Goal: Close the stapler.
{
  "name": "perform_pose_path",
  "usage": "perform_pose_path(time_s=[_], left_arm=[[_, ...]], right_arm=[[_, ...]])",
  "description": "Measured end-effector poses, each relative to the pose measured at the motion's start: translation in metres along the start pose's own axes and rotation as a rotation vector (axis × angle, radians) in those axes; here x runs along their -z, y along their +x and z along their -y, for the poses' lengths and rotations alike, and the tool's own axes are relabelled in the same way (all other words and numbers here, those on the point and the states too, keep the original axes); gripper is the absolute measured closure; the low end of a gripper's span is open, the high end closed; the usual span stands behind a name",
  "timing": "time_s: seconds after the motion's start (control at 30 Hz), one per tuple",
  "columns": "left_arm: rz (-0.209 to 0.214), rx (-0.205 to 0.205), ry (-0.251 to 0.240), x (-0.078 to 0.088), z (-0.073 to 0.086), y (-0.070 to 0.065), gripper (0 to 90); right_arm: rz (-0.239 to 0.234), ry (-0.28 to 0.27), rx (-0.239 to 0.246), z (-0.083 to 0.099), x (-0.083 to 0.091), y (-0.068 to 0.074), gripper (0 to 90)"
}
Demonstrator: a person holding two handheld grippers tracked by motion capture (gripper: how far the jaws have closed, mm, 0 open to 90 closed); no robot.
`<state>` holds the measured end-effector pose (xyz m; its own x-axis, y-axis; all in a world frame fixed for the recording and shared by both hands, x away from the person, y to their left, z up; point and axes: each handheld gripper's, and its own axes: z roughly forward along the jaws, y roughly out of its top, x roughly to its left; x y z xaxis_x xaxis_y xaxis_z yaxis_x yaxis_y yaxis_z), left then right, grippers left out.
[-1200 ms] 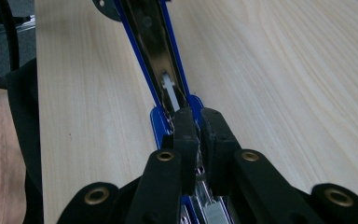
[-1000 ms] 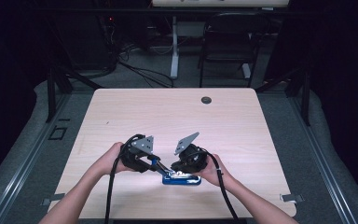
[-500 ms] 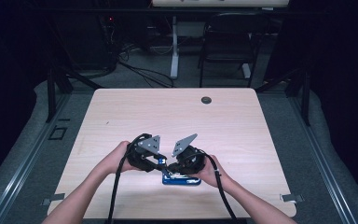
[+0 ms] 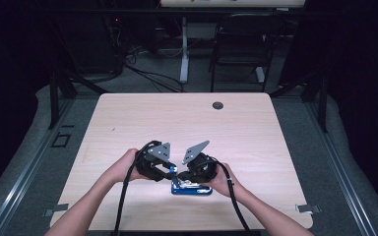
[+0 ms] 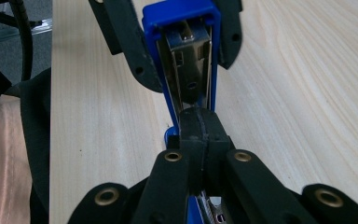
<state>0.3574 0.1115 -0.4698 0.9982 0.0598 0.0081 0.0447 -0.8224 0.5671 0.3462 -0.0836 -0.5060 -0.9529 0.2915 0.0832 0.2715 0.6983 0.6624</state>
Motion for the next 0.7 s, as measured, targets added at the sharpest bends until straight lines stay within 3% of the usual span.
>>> perform_pose_path(time_s=[0.07, 0.17, 0.53, 0.7], left_arm=[[0.021, 0.007, 0.007, 0.0, 0.001, 0.002, 63.6], [0.006, 0.015, 0.01, -0.003, 0.001, 0.001, 62.9], [0.027, 0.015, 0.06, -0.02, 0.002, 0.002, 64.1], [0.025, 0.007, 0.053, -0.025, 0.001, 0.002, 65.4]], right_arm=[[-0.004, -0.009, -0.015, 0.002, 0.001, -0.002, 90.0], [-0.003, -0.006, -0.011, 0.002, 0.001, -0.001, 90.0], [-0.005, 0.002, -0.008, 0.002, 0.004, -0.002, 90.0], [-0.004, -0.006, -0.01, 0.003, 0.005, -0.003, 90.0]])
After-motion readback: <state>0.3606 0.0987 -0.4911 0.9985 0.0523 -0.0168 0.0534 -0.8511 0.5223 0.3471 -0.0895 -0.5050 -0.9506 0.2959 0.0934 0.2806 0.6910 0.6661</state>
